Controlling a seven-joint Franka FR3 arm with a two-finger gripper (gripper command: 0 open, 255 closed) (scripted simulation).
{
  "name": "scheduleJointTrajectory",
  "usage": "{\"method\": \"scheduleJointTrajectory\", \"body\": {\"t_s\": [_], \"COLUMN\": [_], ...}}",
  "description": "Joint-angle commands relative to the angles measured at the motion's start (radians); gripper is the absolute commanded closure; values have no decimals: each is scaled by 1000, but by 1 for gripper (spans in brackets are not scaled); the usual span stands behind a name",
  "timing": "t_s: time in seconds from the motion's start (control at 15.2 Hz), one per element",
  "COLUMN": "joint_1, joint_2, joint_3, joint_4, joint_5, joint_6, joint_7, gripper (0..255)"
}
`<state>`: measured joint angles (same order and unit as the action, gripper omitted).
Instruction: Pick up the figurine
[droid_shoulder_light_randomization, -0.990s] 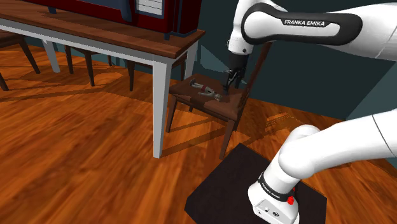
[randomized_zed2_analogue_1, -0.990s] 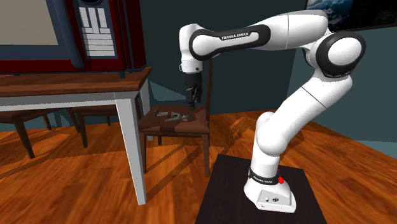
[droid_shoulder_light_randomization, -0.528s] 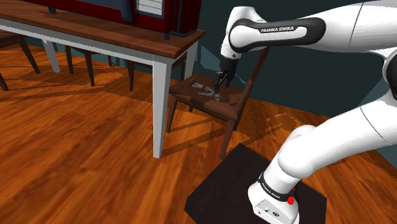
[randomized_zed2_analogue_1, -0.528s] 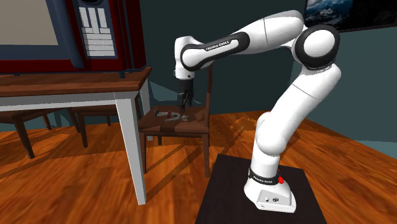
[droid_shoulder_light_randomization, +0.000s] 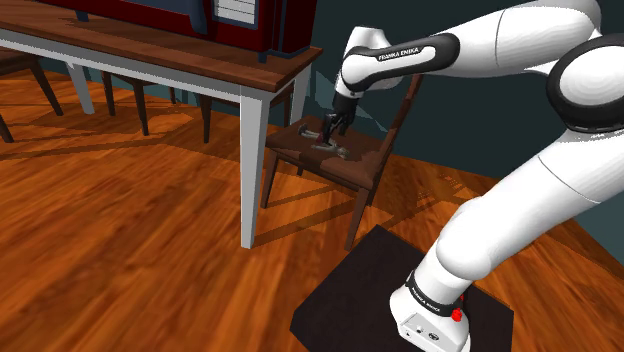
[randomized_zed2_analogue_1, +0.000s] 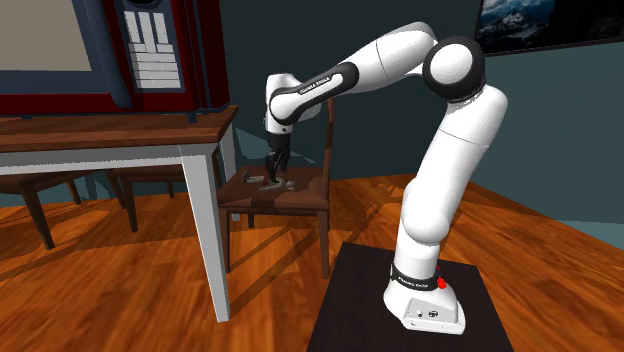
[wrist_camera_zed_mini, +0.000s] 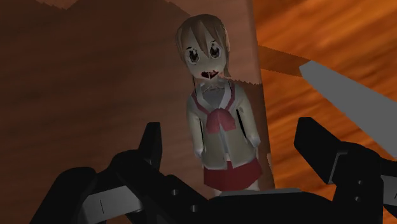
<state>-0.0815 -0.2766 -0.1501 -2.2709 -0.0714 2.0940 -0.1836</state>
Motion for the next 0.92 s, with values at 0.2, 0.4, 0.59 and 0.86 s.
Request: {"method": "scheduleJointTrajectory", "body": {"t_s": [0.2,0.4,0.59,0.86], "joint_1": [0,0,0,0], "joint_2": [28,41,42,42], "joint_3": [-4,-6,-5,-5], "joint_4": [-42,-65,-63,-63], "joint_5": [2,2,3,3], "joint_6": [74,110,109,109], "joint_7": [-2,-2,-2,-2], "gripper": [0,0,255,255]}}
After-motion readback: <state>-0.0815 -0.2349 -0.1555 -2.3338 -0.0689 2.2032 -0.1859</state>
